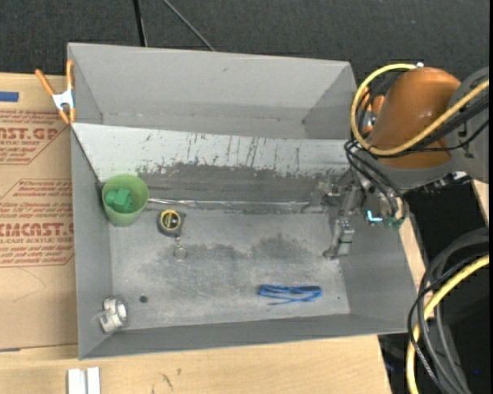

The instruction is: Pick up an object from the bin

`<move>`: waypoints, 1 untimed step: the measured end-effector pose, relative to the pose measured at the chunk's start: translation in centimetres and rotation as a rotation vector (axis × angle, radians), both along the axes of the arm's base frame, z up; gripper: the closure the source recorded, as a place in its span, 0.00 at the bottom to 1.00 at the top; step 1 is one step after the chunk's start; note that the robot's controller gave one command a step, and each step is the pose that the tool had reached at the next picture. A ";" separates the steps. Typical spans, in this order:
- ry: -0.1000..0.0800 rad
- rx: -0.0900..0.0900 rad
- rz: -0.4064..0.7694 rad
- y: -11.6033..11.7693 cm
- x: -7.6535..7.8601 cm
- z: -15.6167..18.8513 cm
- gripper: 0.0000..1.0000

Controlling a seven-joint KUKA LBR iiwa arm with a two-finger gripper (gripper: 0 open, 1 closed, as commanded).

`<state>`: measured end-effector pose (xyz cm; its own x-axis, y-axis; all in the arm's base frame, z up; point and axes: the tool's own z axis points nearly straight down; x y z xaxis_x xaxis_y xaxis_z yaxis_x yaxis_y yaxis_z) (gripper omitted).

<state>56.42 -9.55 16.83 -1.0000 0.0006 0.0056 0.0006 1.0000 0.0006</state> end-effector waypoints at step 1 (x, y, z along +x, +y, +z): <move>0.000 0.004 0.176 7.2 -3.4 -8.5 0.00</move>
Offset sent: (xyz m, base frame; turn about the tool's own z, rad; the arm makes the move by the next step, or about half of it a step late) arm -0.0318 0.0681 -0.0814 -0.1727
